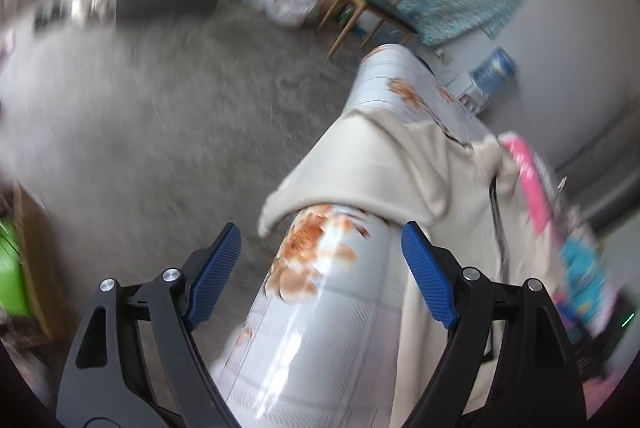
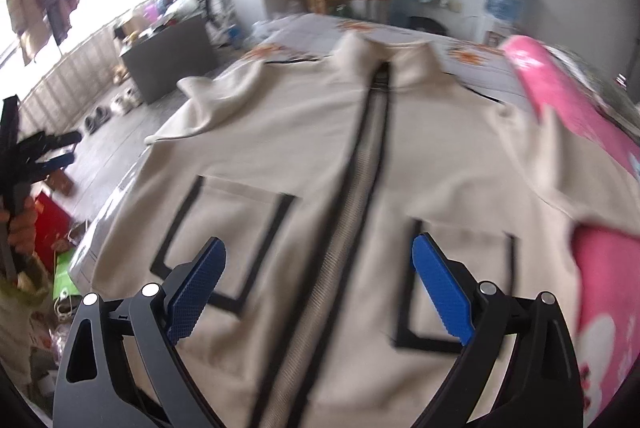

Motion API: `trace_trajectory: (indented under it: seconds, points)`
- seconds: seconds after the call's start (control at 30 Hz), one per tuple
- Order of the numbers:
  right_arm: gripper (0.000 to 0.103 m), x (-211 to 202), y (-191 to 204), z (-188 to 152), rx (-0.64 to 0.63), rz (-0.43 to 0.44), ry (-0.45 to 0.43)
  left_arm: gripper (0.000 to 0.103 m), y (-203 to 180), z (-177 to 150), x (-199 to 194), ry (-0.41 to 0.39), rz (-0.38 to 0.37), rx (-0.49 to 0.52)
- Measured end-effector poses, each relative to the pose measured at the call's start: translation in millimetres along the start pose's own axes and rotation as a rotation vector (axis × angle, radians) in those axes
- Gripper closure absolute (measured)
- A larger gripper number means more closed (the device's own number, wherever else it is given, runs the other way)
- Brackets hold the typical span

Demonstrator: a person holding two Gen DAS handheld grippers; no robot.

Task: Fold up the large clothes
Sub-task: 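Lift the sleeve with the left tool and swing it over the jacket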

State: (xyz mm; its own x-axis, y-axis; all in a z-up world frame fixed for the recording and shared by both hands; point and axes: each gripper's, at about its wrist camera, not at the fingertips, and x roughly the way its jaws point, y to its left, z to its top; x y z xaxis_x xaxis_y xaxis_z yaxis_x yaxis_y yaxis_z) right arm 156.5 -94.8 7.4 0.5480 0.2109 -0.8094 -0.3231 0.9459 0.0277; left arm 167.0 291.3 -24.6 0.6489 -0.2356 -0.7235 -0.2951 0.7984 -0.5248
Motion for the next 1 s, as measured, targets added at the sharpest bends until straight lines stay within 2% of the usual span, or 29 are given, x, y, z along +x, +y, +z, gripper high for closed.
trace_trajectory:
  seconds: [0.13, 0.23, 0.3, 0.4, 0.53, 0.6, 0.73, 0.9, 1.0]
  points:
    - [0.011, 35, 27, 12, -0.049, -0.012, 0.055, 0.025, 75, 17, 63, 0.189, -0.214, -0.349]
    - [0.011, 57, 37, 14, -0.071, -0.025, 0.105, 0.025, 118, 9, 116, 0.301, -0.354, -0.561]
    - [0.011, 69, 43, 14, -0.082, -0.043, 0.139, 0.024, 138, -2, 155, 0.379, -0.474, -0.709]
    - [0.011, 84, 46, 15, -0.090, -0.072, 0.179, 0.024, 149, -23, 195, 0.425, -0.519, -0.817]
    - [0.011, 93, 51, 20, -0.091, -0.090, 0.211, 0.024, 163, -61, 256, 0.502, -0.614, -1.039]
    - [0.011, 97, 54, 23, -0.093, -0.100, 0.224, 0.024, 165, -76, 283, 0.527, -0.652, -1.119]
    - [0.011, 103, 59, 27, -0.104, -0.122, 0.243, 0.023, 171, -102, 317, 0.523, -0.750, -1.259]
    - [0.011, 105, 62, 32, -0.098, -0.118, 0.256, 0.022, 176, -118, 353, 0.518, -0.786, -1.348]
    - [0.011, 104, 63, 33, -0.098, -0.130, 0.254, 0.022, 180, -124, 363, 0.520, -0.804, -1.367]
